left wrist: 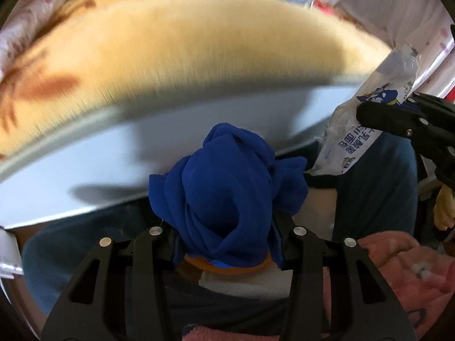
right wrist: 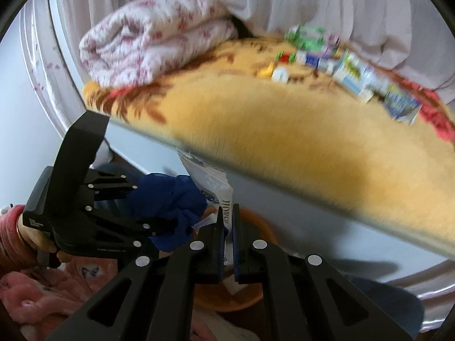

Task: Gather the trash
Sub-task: 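Drop the blue cloth into the orange bin with the left tool while the right tool drops the wrapper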

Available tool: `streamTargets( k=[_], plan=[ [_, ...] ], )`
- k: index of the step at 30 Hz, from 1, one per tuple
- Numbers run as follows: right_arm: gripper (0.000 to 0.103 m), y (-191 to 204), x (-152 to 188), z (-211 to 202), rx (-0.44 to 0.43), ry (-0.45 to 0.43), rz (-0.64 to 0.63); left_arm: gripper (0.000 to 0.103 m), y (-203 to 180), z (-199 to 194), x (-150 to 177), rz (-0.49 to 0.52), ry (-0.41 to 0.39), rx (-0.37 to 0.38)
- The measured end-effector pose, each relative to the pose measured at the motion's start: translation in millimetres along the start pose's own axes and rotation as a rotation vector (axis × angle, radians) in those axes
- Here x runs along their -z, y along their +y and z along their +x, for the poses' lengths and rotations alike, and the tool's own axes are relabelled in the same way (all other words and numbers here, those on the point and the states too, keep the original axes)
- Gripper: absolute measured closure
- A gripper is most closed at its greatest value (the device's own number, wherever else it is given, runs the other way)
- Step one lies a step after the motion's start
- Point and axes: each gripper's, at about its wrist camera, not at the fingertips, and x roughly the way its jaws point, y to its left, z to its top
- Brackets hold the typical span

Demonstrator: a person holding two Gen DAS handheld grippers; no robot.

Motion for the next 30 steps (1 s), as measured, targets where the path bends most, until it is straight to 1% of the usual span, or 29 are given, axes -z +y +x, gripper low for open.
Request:
streamTargets(
  k=[2, 5, 11, 14, 16, 20, 22, 23, 24, 25, 26, 27, 28, 29, 30],
  plan=[
    [0.099, 0, 7, 18, -0.009, 0.049, 0.011, 0.058, 4, 19, 4, -0.010, 0.060, -0.008],
    [0.099, -1, 17, 46, -0.009, 0.128, 0.021, 0.058, 11, 44, 10, -0.051, 0.137, -0.005],
    [0.098, -11, 33, 95, -0.022, 0.267, 0.080, 0.058, 23, 79, 19, -0.113, 0.254, 0.004],
    [0.096, -18, 40, 115, -0.034, 0.326, 0.112, 0.058, 29, 91, 24, -0.139, 0.300, 0.015],
    [0.096, -20, 44, 123, -0.035, 0.350, 0.119, 0.058, 32, 97, 24, -0.146, 0.322, 0.010],
    [0.096, -24, 49, 135, -0.041, 0.387, 0.137, 0.057, 33, 108, 23, -0.157, 0.352, 0.015],
    [0.095, -27, 49, 139, -0.041, 0.396, 0.151, 0.056, 35, 111, 24, -0.164, 0.363, 0.016],
    [0.088, -30, 50, 140, -0.043, 0.399, 0.160, 0.053, 35, 114, 23, -0.170, 0.370, 0.010],
    [0.072, -32, 50, 141, -0.039, 0.402, 0.170, 0.046, 35, 116, 24, -0.174, 0.376, -0.002],
    [0.064, -33, 51, 142, -0.037, 0.403, 0.179, 0.043, 36, 117, 24, -0.178, 0.386, -0.014],
    [0.056, -32, 51, 141, -0.034, 0.403, 0.183, 0.037, 37, 118, 24, -0.183, 0.389, -0.019],
    [0.055, -33, 51, 141, -0.034, 0.403, 0.186, 0.031, 37, 118, 24, -0.183, 0.387, -0.020],
    [0.052, -33, 51, 141, -0.032, 0.405, 0.188, 0.029, 37, 118, 24, -0.179, 0.386, -0.021],
    [0.045, -33, 51, 141, -0.026, 0.405, 0.189, 0.028, 37, 118, 24, -0.178, 0.388, -0.025],
    [0.044, -34, 51, 142, -0.025, 0.406, 0.187, 0.027, 37, 119, 24, -0.178, 0.392, -0.033]
  ],
)
